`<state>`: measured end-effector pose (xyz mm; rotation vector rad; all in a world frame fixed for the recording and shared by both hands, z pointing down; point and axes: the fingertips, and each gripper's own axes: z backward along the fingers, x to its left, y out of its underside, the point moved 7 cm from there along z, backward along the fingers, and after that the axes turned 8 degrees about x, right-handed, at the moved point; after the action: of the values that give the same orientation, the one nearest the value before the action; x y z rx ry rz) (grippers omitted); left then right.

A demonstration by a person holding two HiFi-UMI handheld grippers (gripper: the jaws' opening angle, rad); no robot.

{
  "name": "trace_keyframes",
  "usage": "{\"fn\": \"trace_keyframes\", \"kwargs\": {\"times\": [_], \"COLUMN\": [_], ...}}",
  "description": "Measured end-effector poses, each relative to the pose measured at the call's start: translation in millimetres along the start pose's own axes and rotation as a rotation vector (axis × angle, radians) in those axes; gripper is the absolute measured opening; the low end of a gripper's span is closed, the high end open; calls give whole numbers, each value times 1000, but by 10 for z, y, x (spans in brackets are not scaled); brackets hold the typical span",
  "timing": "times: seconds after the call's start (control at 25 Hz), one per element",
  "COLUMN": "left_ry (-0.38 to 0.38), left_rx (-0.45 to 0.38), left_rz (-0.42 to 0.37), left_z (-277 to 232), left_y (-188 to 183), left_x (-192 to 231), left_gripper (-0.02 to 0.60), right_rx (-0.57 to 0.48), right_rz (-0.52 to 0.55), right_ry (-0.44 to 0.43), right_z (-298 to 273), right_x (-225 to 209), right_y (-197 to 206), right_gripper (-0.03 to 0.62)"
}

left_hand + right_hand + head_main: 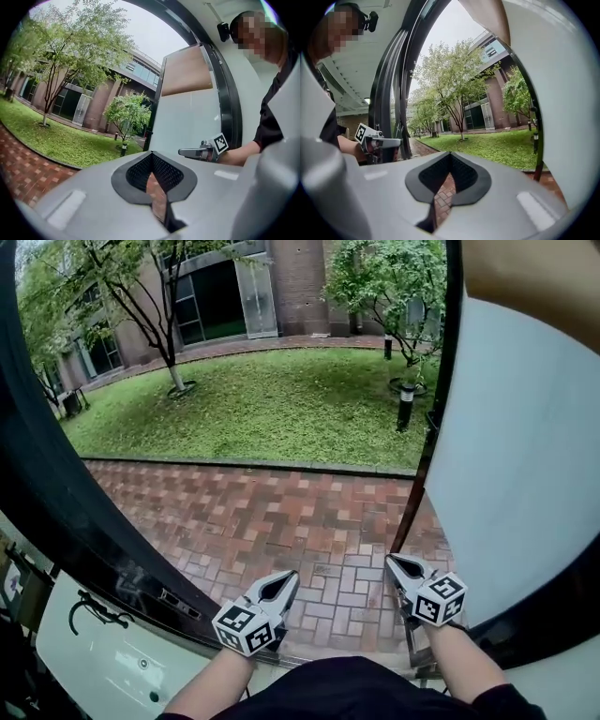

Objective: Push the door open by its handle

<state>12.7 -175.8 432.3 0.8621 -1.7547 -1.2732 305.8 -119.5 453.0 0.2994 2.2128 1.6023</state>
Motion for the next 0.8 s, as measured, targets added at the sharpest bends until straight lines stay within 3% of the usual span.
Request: {"fn": "trace_keyframes", "kwargs": {"times": [0.32,0.8], "left_ry": [-43,-6], "left_rx": [-29,-16], "left_rz": [32,7], "left_z": [-39,-104], "left_y": [64,101], "left_x": [-560,-676], "left_gripper": [-4,-4], "right_rx": [22,3], "right_rz": [0,16], "right_ry": [0,35], "right_z": [537,691], "right_x": [-134,-176], "right_y": [91,99], "right_gripper": [0,0]}}
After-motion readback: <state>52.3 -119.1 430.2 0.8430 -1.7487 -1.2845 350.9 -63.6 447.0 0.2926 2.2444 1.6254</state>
